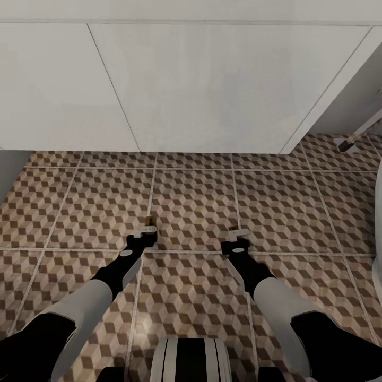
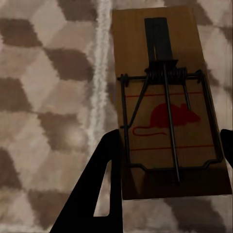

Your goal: Take the four mousetraps from the cabinet in the bathroom and place them on the bathroom floor. Make sure all four end up on the same floor surface, and ensure that at least two of them are either under or directly next to the same bathroom sink.

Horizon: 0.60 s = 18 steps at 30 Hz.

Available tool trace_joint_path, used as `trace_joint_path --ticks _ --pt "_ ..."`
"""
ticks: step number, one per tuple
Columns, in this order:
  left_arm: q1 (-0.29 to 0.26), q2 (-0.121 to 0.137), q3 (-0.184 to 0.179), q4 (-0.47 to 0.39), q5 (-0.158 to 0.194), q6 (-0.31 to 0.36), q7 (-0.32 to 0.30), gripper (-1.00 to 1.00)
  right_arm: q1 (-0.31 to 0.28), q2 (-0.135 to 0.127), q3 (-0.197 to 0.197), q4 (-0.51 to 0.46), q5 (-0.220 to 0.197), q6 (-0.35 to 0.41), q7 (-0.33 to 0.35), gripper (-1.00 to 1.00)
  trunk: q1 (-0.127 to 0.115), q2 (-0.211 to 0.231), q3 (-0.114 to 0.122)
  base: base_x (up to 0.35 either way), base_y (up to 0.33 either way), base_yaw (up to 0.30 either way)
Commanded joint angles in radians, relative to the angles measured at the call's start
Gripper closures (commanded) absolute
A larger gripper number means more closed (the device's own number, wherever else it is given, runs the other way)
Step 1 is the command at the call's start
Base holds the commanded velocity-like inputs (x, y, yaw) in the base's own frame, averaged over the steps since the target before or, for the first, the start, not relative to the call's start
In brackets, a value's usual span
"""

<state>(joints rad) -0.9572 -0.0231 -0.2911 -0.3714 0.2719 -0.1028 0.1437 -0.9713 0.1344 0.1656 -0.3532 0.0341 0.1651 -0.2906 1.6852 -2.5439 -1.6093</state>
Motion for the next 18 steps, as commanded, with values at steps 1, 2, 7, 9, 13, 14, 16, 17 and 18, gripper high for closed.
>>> trace_joint_path --ticks 1,2,7,9,13,14,16,17,18 --pt "-0.001 -0.002 -0.009 -0.001 0.006 -0.003 0.009 1.00 -0.001 0.000 0.008 0.002 0.002 0.005 -0.006 1.00 0.000 0.000 -0.001 0.000 0.000 0.000" --pt "-0.002 -0.008 -0.010 -0.005 0.003 0.001 0.009 1.00 -0.002 0.001 0.008 0.006 0.003 -0.002 -0.006 1.00 0.000 0.000 -0.001 0.000 0.000 0.000" --pt "-0.003 -0.025 -0.013 -0.013 -0.002 0.017 0.014 1.00 -0.003 0.001 0.007 0.013 0.009 -0.008 -0.005 1.00 0.000 0.000 -0.001 0.000 0.000 0.000" --pt "-0.003 -0.027 -0.014 -0.014 -0.003 0.024 0.016 1.00 -0.003 0.001 0.007 0.013 0.009 -0.009 -0.005 1.00 0.000 0.000 -0.001 0.000 0.000 0.000" --pt "-0.003 -0.036 -0.014 -0.016 -0.003 0.059 0.034 1.00 -0.003 -0.004 0.006 0.014 0.008 -0.008 -0.007 1.00 0.000 0.000 -0.001 0.000 0.000 0.000" --pt "-0.003 -0.041 -0.014 -0.018 -0.003 0.074 0.052 1.00 -0.003 -0.005 0.005 0.014 0.008 -0.008 -0.007 1.00 0.000 0.000 -0.001 0.000 0.000 0.000" --pt "-0.003 -0.047 -0.013 -0.021 -0.003 0.093 0.082 1.00 -0.003 -0.006 0.004 0.014 0.008 -0.008 -0.008 1.00 0.000 0.000 -0.001 0.000 0.000 0.000" --pt "-0.003 -0.049 -0.013 -0.021 -0.003 0.097 0.092 1.00 -0.003 -0.007 0.004 0.014 0.008 -0.008 -0.008 1.00 0.000 0.000 -0.001 0.000 0.000 0.000" --pt "-0.003 -0.051 -0.013 -0.021 -0.003 0.100 0.100 1.00 -0.003 -0.007 0.004 0.014 0.008 -0.008 -0.008 1.00 0.000 0.000 -0.001 0.000 0.000 0.000"
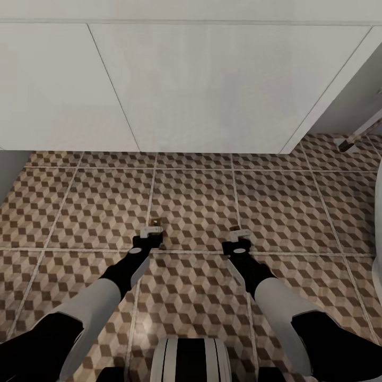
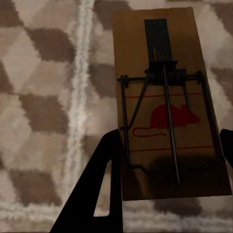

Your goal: Take the four mousetraps from the cabinet in the bathroom and place them on the bathroom floor. Make sure all four end up on the same floor surface, and ensure that at least two of them are either under or directly next to the same bathroom sink.

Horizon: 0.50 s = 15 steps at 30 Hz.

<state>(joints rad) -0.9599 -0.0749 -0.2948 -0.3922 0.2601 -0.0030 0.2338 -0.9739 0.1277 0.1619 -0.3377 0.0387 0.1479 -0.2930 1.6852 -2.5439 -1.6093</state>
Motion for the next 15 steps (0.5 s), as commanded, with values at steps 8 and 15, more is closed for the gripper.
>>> trace_joint_path --ticks 8,15 --pt "-0.001 -0.010 -0.007 -0.014 0.008 0.013 0.047 1.00 0.000 -0.002 0.005 -0.001 0.005 0.010 -0.014 1.00 0.000 0.000 -0.001 0.000 0.000 0.000" --pt "-0.001 -0.012 -0.007 -0.015 0.009 0.014 0.051 1.00 0.000 -0.002 0.005 -0.011 0.006 0.010 -0.015 1.00 0.003 -0.002 -0.028 0.000 0.000 0.000"
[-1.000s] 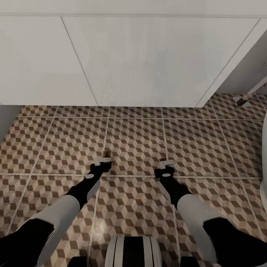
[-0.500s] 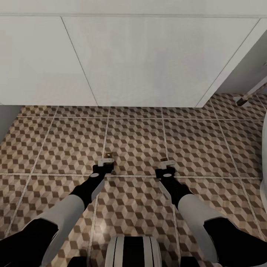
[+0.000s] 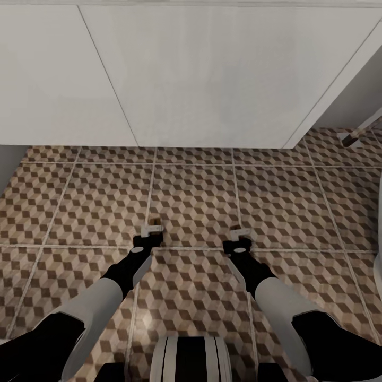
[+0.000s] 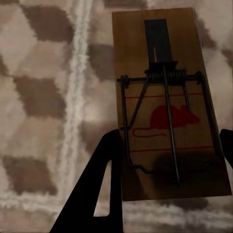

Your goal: Take the four mousetraps from the cabinet in the bathroom and place them on the bathroom floor. Make sure all four end up on the same floor surface, and ensure that at least two of them are either under or directly next to the same bathroom sink.

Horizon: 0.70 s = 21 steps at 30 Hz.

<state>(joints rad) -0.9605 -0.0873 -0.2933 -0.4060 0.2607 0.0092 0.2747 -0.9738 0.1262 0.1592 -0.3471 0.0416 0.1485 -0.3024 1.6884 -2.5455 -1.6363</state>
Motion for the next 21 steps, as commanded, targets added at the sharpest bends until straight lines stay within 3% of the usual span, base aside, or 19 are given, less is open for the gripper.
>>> trace_joint_path --ticks 1,9,21 --pt "0.000 0.001 -0.009 -0.001 0.009 0.002 0.010 1.00 0.000 0.000 0.007 -0.005 0.005 0.010 -0.006 1.00 0.000 0.000 -0.004 0.000 0.000 0.000" --pt "0.000 -0.007 -0.012 -0.003 0.010 0.002 0.008 1.00 0.000 0.002 0.007 -0.047 0.011 0.043 -0.006 1.00 0.004 -0.002 -0.035 0.000 0.000 0.000" --pt "0.000 -0.020 -0.011 -0.004 0.009 -0.015 0.008 1.00 0.000 0.005 0.008 -0.172 0.015 0.136 -0.007 1.00 0.004 -0.002 -0.035 0.000 0.000 0.000"
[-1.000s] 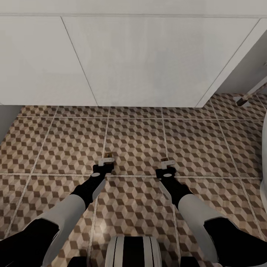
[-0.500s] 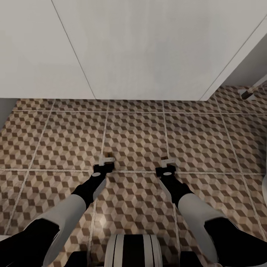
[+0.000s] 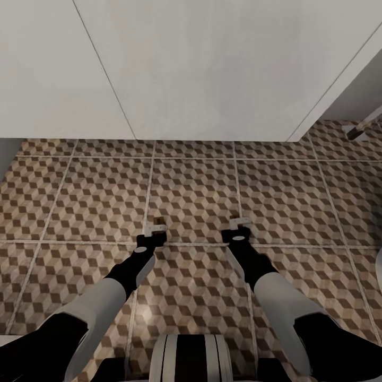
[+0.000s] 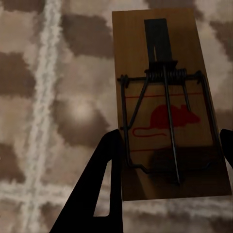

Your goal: Take the four mousetraps from the cabinet in the bathroom and place them on the bathroom floor. Make sure all four end up on the same floor surface, and ensure that at least two of them are either under or directly next to the same bathroom sink.

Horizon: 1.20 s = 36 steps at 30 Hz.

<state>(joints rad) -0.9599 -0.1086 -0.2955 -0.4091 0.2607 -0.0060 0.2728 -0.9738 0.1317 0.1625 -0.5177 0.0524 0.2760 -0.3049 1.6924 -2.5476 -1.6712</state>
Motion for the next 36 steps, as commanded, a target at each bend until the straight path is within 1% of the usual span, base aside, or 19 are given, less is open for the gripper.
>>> trace_joint_path --ticks 1,9,14,18,20,24,26,36 --pt "-0.001 0.001 -0.009 0.000 0.009 -0.001 0.010 1.00 0.000 -0.001 0.005 -0.005 0.004 0.011 -0.005 1.00 0.000 0.000 -0.001 0.000 0.000 0.000" --pt "0.000 0.004 -0.016 0.004 0.007 -0.002 -0.001 1.00 -0.005 -0.001 0.005 -0.039 0.004 0.025 -0.006 1.00 0.000 0.000 -0.001 0.000 0.000 0.000" --pt "-0.001 0.009 -0.016 0.003 0.006 0.000 -0.038 1.00 -0.017 -0.001 0.005 -0.034 -0.001 0.023 -0.006 1.00 0.000 0.000 -0.001 0.000 0.000 0.000" --pt "-0.001 0.025 -0.014 0.000 0.006 -0.005 -0.078 1.00 -0.019 0.000 0.006 -0.028 -0.003 0.018 -0.005 1.00 0.000 0.000 -0.001 0.000 0.000 0.000" --pt "-0.001 0.040 -0.013 -0.014 0.006 -0.008 -0.092 1.00 -0.020 0.000 0.006 -0.024 -0.004 0.013 -0.005 1.00 0.000 0.000 -0.001 0.000 0.000 0.000" --pt "-0.002 0.062 -0.012 -0.039 0.006 -0.008 -0.099 1.00 -0.020 -0.002 0.006 -0.011 -0.005 0.003 -0.004 1.00 0.000 0.000 -0.001 0.000 0.000 0.000" --pt "-0.001 0.068 -0.012 -0.047 0.006 -0.007 -0.100 1.00 -0.020 -0.003 0.006 -0.001 -0.005 -0.005 -0.004 1.00 0.000 0.000 -0.001 0.000 0.000 0.000" --pt "-0.002 0.073 -0.012 -0.057 0.006 -0.007 -0.089 1.00 -0.020 -0.003 0.006 0.018 -0.005 -0.018 -0.004 1.00 0.000 0.000 -0.001 0.000 0.000 0.000"
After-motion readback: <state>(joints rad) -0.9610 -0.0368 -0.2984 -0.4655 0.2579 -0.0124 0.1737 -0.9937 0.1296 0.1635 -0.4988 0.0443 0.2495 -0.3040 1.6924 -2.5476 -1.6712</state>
